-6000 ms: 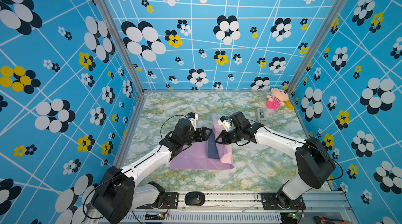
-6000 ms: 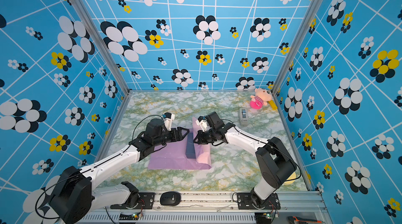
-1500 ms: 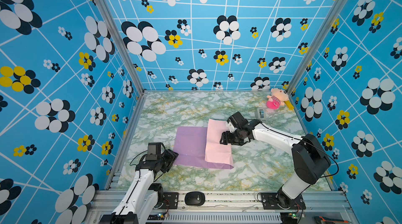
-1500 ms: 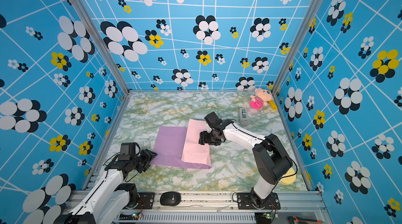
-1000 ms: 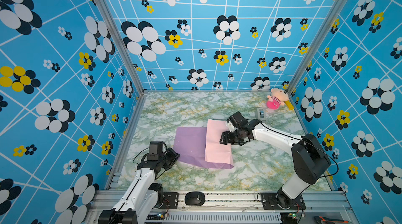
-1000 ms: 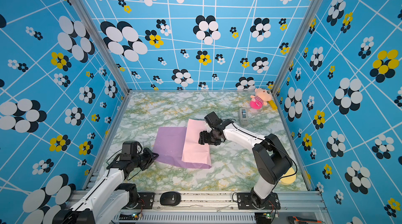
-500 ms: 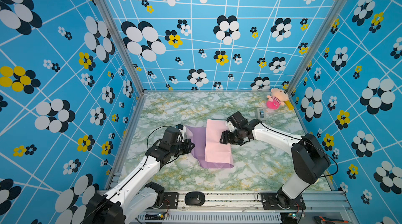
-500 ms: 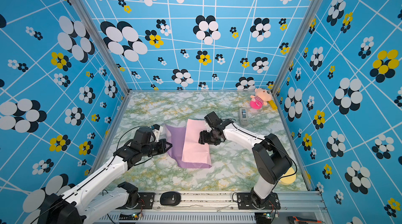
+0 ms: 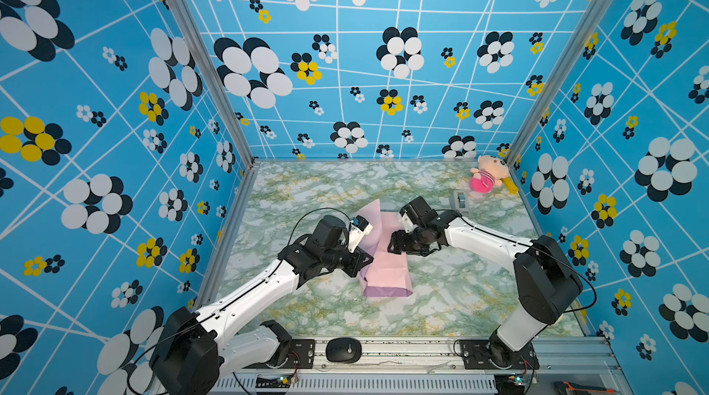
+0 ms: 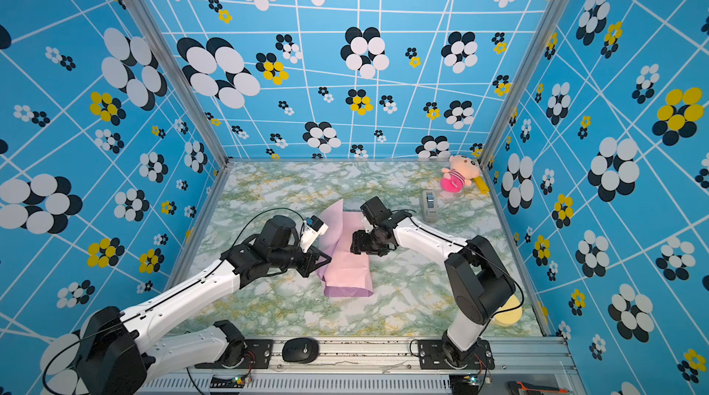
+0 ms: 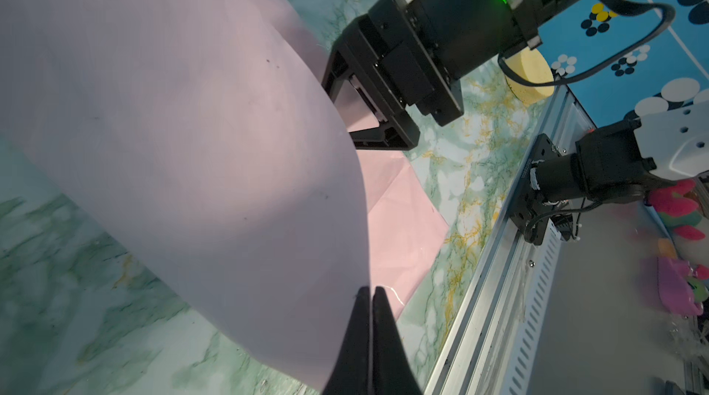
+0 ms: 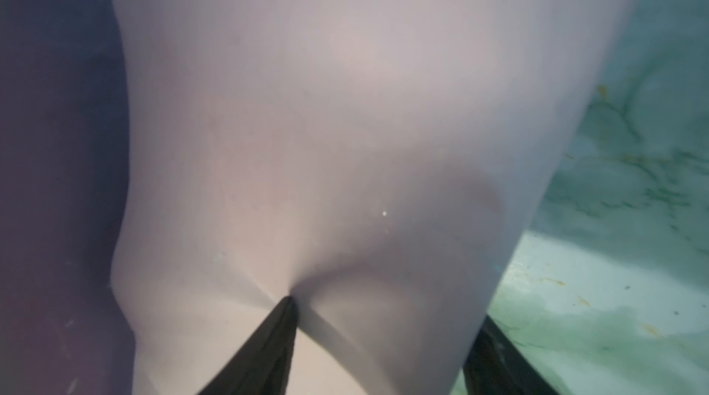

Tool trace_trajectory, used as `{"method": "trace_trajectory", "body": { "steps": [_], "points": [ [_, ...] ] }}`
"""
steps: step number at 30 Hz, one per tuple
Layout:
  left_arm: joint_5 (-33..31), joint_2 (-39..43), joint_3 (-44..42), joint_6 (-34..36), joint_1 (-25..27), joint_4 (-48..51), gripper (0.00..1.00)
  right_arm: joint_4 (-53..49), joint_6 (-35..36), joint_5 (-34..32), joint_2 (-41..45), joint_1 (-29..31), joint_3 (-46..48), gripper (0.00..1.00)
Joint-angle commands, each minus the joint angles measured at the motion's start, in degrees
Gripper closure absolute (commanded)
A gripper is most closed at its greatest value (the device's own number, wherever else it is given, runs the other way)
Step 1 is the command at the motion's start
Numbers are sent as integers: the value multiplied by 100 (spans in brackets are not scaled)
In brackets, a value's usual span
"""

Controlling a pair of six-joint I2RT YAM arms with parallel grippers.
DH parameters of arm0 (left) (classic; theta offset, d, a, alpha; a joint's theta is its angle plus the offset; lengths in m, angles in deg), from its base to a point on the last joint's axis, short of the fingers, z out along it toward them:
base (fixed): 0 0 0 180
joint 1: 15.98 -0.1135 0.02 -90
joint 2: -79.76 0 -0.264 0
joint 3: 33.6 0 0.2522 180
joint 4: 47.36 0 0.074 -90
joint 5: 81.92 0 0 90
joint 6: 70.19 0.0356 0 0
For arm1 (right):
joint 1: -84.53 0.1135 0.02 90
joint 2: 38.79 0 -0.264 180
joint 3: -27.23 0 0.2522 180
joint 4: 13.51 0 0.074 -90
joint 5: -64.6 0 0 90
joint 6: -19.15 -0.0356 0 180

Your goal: Wrap the gift box in paper

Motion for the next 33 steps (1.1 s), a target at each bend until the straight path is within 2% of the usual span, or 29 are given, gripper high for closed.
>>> {"method": "trace_trajectory", "body": {
  "steps": [1, 8, 14, 18, 26, 33],
  "points": [
    [180, -338, 313, 608, 209, 311, 100, -22, -68, -154, -250, 5, 200, 34],
    [-90, -1067, 763, 870, 617, 441, 100, 230, -220, 27, -165, -3, 314, 35],
    [-403, -1538, 822, 859, 693, 445, 100, 757, -492, 411, 163, -144, 660, 32],
    [-446, -1697, 822, 885, 691, 448, 100, 962, -561, 612, 479, -286, 833, 24],
    [-385, -1901, 947, 937, 717, 472, 100, 2333, -1188, 1471, 1259, -664, 1584, 10],
    [-394, -2057, 1124, 1061, 818, 616, 100, 2297, -1219, 1599, 1007, -700, 1480, 9]
  ]
}}
